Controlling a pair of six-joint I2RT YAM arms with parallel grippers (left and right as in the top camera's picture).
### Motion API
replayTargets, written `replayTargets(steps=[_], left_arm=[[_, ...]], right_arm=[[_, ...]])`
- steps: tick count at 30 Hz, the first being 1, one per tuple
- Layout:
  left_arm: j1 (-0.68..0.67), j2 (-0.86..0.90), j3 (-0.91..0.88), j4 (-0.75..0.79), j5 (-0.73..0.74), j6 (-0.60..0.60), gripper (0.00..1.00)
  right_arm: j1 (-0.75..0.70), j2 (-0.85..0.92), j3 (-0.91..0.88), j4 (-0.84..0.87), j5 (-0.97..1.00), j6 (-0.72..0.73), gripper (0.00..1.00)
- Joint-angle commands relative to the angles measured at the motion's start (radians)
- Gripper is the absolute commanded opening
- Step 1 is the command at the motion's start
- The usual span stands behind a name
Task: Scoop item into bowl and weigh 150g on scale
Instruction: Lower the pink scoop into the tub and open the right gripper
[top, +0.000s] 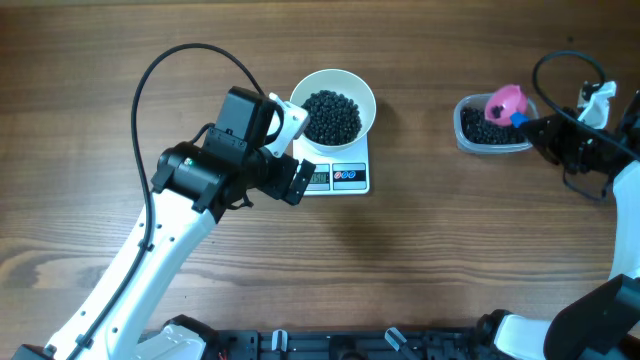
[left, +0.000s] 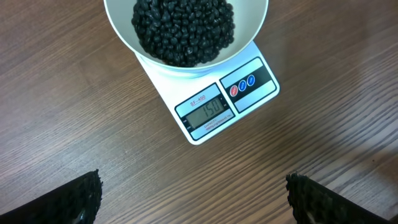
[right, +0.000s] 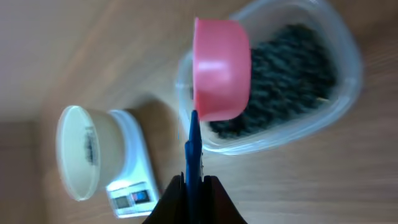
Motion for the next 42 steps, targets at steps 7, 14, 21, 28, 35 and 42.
replayTargets(steps=[7,14,21,28,35,42], left_arm=[[-0.003,0.002,-0.008,0.003,0.016,-0.010,1.00],[-0.003,0.002,-0.008,0.003,0.015,-0.010,1.00],[-0.003,0.002,-0.008,0.003,0.015,-0.010,1.00],[-0.003,0.002,-0.008,0.003,0.015,-0.010,1.00],[-0.003,0.002,-0.008,0.003,0.015,-0.010,1.00],[-0.003,0.002,-0.008,0.003,0.015,-0.010,1.00]], right_arm=[[0.006,-0.016,-0.088,0.058,0.130,-0.011,0.05],[0.010,-0.016,-0.167,0.164,0.137,0.087,0.34],[0.010,-0.016,-0.167,0.161,0.282,0.086,1.00],[0.010,-0.035,-0.167,0.133,0.343,0.086,1.00],[0.010,-0.239,-0.167,0.134,0.343,-0.022,1.00],[0.010,-0.469,-0.167,0.138,0.275,-0.275,1.00]])
